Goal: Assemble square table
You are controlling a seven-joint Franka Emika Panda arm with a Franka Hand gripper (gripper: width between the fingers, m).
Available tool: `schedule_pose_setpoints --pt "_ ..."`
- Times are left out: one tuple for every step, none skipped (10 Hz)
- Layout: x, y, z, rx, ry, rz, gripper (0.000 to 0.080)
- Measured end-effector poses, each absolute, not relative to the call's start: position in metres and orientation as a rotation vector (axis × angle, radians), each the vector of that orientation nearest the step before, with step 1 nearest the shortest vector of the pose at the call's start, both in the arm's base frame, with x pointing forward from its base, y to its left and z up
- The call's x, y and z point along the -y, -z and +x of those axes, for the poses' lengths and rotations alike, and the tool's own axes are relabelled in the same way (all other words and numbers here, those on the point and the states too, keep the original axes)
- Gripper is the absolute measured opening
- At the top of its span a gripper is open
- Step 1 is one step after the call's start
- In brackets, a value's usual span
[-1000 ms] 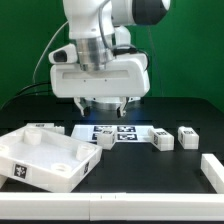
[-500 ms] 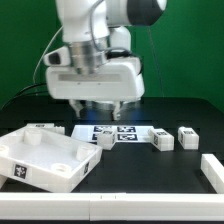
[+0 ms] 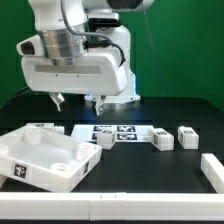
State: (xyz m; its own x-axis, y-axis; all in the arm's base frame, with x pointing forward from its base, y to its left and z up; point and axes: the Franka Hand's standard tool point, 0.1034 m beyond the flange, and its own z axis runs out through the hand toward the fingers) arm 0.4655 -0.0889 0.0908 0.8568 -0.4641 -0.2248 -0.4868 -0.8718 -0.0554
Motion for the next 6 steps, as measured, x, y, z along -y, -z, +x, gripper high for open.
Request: schedule_pose_setpoints --pt "0.09 -0.09 0.466 -0.749 -0.313 -2.921 0.0649" --pt "0.103 -0.092 0.473 -0.698 -0.351 -2.927 0.0649" --pt "0.123 -0.102 0.492 -0.665 -0.414 -2.953 0.0649" --pt "0.143 -0.104 0.514 -0.568 -0.366 -3.003 0.0649" --pt "0.158 -0.097 0.517 -0.452 -0.32 -3.034 0.0649" --pt "0.155 -0.096 0.515 -0.502 -0.332 -3.025 0.0649"
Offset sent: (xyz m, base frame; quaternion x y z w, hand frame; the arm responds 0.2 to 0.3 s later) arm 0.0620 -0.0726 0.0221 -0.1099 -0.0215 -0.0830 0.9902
